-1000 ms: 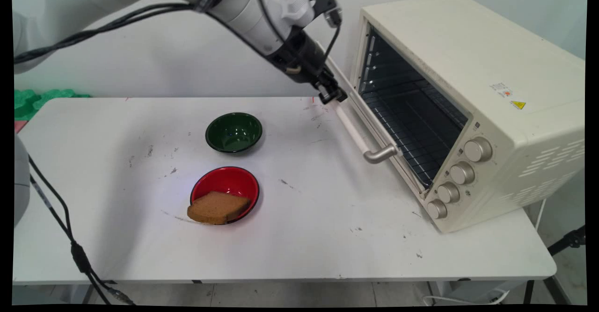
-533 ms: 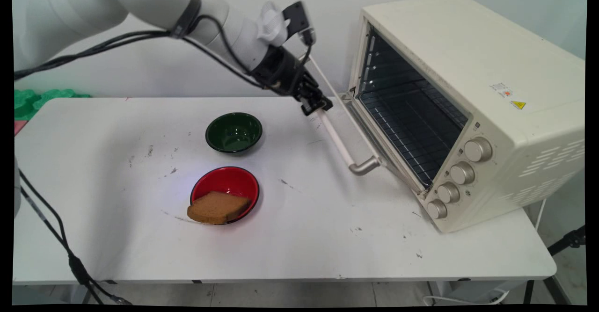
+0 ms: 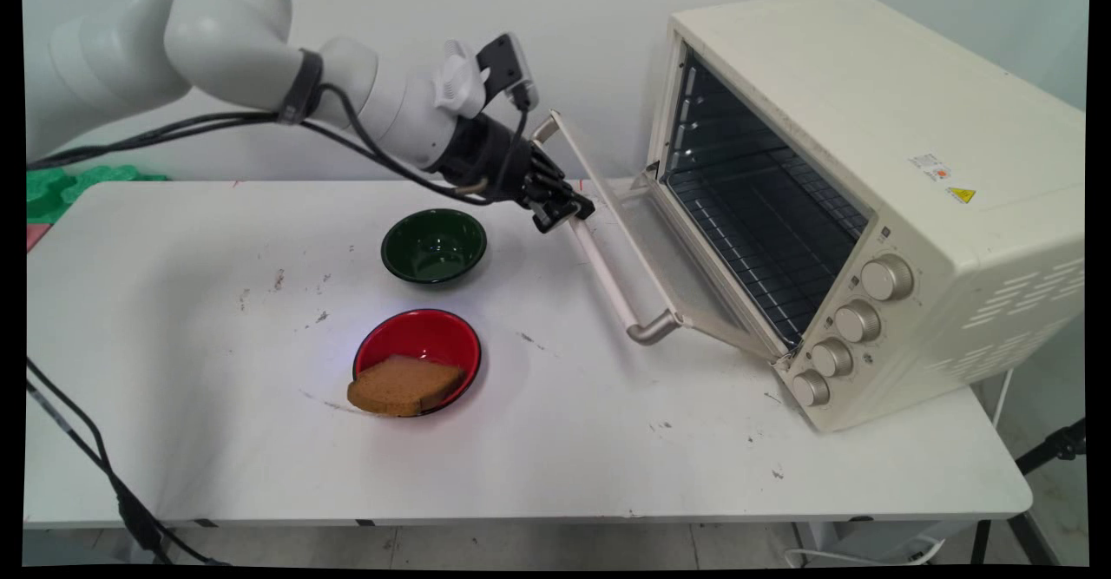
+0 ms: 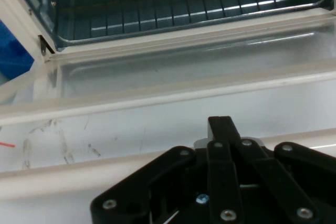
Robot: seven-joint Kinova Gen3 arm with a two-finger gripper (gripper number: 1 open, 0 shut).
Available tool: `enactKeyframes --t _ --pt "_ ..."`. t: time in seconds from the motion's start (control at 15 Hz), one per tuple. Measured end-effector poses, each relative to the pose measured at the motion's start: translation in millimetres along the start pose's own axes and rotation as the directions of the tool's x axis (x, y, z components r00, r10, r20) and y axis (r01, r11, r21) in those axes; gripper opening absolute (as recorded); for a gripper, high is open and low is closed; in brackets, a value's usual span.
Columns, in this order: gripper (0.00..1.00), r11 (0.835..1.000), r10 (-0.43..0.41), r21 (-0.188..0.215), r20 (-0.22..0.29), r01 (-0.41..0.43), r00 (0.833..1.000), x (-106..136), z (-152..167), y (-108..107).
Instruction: Open the oven
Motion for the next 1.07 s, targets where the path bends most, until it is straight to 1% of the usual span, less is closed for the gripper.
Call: enactKeyframes --t 0.2,0.6,1.07 --pt "0.0 1.0 -0.018 -0.005 -0.022 0.018 1.0 -15.8 0.3 0.1" --pt "0.0 0.999 -0.03 -0.017 -0.046 0.029 0.999 -43.4 -0.3 1.8" --pt "0.0 0.999 -0.037 -0.018 -0.056 0.036 0.998 -63.8 -2.3 3.5"
